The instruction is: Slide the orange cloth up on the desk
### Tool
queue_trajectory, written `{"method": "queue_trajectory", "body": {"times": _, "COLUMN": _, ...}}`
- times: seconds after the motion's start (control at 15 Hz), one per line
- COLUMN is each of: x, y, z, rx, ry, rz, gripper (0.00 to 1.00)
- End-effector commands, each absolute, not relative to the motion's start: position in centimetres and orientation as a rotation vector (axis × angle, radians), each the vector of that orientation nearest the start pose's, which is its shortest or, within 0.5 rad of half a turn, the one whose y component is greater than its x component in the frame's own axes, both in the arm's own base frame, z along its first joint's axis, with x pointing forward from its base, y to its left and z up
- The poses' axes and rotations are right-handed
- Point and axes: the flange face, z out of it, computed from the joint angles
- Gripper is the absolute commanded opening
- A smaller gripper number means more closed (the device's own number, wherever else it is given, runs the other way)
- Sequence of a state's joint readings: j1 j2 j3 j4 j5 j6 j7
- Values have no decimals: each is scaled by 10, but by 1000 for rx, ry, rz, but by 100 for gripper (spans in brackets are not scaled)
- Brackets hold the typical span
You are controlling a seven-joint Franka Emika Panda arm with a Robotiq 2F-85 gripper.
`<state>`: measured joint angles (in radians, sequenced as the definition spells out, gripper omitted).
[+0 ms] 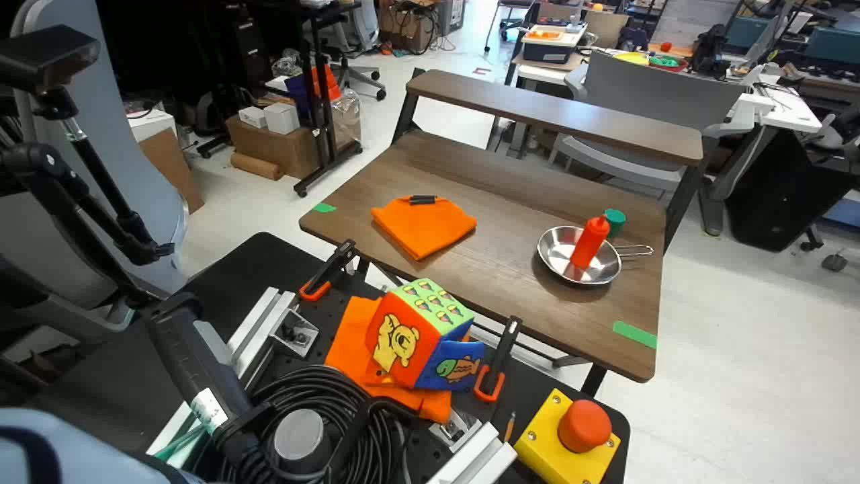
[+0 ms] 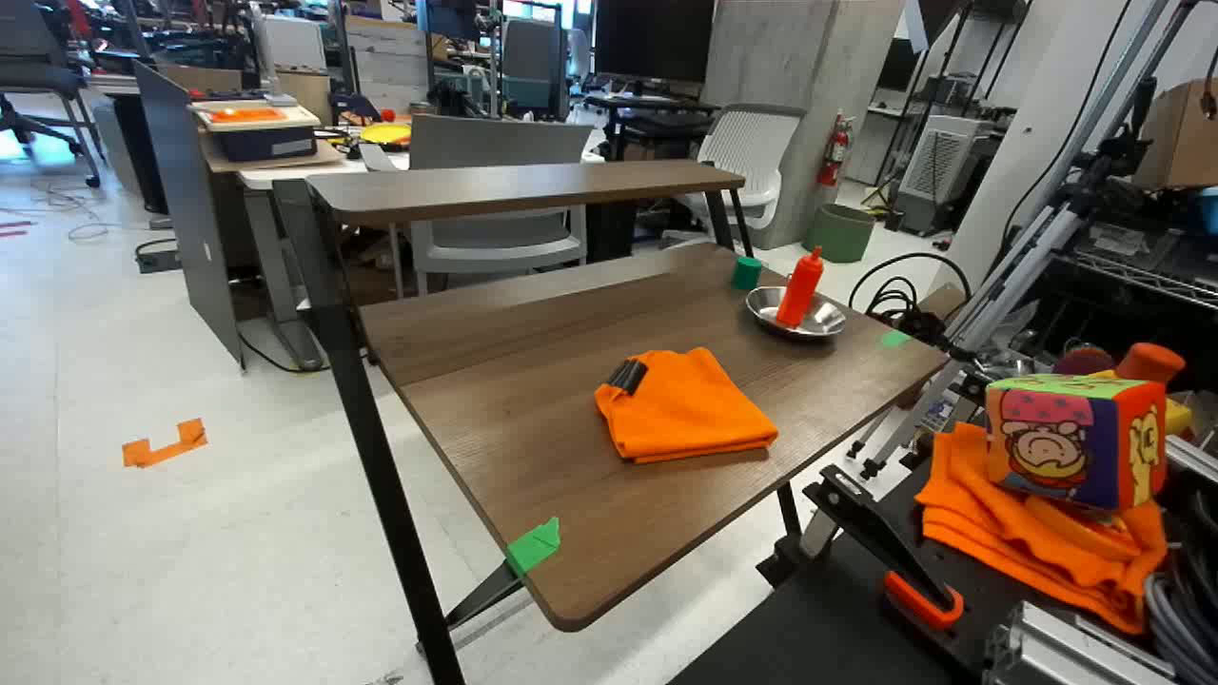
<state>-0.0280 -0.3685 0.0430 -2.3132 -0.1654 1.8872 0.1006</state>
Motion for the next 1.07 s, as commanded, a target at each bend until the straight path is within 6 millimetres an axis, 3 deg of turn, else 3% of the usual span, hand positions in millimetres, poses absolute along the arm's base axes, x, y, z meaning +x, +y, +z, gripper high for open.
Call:
{"method": "queue_trajectory", "body": {"times": 0.0, "x": 433, "y": -5, "z": 484, "rx": -3314, "ry": 55, "rz": 81, "gripper": 100}}
{"method": "queue_trajectory", "body": {"times": 0.93, "x": 433, "y": -5, "z": 484, "rx": -3314, "ry": 55, "rz": 80, "gripper": 100}}
{"method": "queue_trajectory", "body": {"times": 1.0, "x": 439, "y": -7, "z": 481, "rx": -3317, "ry": 29, "rz": 141, "gripper": 100}}
